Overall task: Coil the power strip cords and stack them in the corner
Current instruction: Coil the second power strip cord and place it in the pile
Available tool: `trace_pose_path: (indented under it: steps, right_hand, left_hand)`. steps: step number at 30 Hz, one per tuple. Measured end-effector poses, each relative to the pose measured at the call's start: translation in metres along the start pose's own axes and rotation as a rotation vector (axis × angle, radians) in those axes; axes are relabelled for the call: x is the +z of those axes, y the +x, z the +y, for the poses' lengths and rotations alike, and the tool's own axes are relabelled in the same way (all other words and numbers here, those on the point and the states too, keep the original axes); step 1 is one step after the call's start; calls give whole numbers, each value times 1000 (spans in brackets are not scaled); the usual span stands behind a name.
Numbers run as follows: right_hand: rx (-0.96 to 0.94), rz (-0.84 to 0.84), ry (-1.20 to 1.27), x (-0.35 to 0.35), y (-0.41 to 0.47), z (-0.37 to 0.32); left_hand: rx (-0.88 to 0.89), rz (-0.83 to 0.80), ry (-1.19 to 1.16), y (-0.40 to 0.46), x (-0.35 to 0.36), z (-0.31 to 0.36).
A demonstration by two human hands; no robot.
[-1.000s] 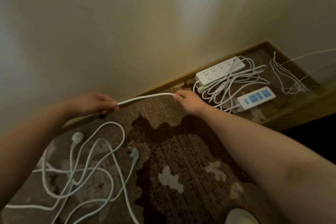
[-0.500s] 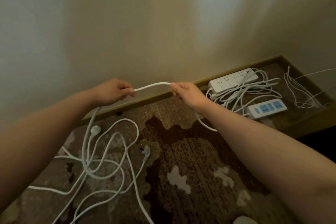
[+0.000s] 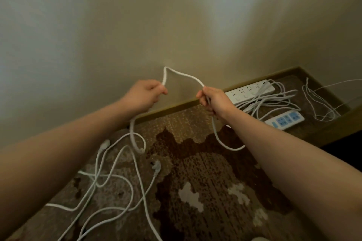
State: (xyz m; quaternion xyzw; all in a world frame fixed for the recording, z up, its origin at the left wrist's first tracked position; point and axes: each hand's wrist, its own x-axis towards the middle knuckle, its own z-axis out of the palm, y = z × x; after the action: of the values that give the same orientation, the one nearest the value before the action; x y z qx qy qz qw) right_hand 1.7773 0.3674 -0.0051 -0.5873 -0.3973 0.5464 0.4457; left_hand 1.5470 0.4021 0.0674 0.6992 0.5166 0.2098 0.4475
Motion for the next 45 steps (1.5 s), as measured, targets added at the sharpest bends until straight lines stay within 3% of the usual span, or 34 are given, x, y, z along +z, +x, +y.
trace_pose_path:
  steps: [4,8,11,20,26,30,35,39,45]
  right_hand:
    - [32,-72,49,-9,1,9]
    - [47,-56,54,-13,2,12]
    - [51,-33,86,-12,4,9]
    - [-30,16,21,-12,5,6]
    - [-36,125,22,-17,11,2]
    - [-1,140,224,-23,11,-3]
    - [12,195,296,-26,8,-6]
    - [-6,234,163,-23,9,-4]
    - [-1,114,143,-25,8,3]
  left_hand:
    - [133,30,376,3,55,3]
    - [191,-26,441,15,77,10]
    - [135,-119,460,21,88,12]
    - [-57,-187,85,30,105,18]
    - [-145,-363,-204,9,102,2]
    - [-194,-527,-320,-6,101,-26]
    - [-76,-604,-40,-11,97,-55]
    - [-100,-643,87,-3,93,-59]
    - [-214,-660,168,17,85,-37]
